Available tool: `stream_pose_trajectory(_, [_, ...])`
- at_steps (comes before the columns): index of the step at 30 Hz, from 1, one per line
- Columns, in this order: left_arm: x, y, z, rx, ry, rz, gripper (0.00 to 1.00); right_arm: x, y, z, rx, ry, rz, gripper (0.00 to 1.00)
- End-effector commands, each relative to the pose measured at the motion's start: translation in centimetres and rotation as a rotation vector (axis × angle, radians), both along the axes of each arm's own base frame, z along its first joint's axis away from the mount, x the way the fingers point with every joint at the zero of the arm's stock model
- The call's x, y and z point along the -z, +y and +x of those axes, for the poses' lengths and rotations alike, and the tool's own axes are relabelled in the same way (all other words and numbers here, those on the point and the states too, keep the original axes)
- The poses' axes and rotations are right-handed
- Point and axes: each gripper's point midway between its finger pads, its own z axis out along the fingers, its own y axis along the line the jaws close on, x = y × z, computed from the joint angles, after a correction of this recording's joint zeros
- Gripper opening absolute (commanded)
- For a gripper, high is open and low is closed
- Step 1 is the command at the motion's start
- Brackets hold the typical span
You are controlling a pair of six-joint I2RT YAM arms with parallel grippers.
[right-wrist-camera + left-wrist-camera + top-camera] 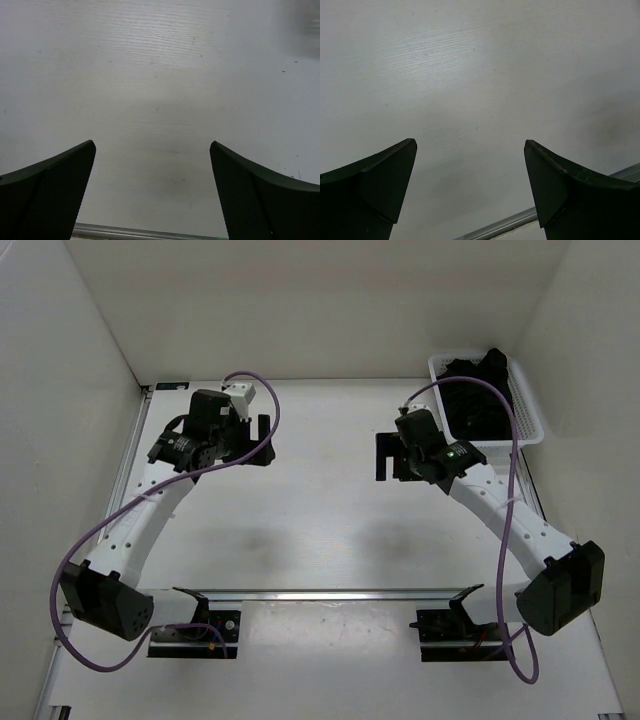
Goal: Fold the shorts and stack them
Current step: Grab the shorts from the pile
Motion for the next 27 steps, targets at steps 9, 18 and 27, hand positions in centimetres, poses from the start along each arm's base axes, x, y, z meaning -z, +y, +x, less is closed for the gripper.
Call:
stream_pose_trajectory(9, [0.9,-1.6,0.9,-0.014,0.072,-0.055,1.0,-3.3,-7.2,3.3,0.31,-0.101,-0.066,1.0])
stream_pose_trajectory(18, [0.6,-1.2,1.4,-0.073,0.069,-0.061,1.0,-3.6,-19.4,11.9,0.63,-0.03,0.146,0.62])
stream_pose_trajectory(27, [1.6,-1.4,2.3,-0.108,0.088,-0.03,1.0,1.7,-24.6,21.8,0.731,0.037,0.125,0.98])
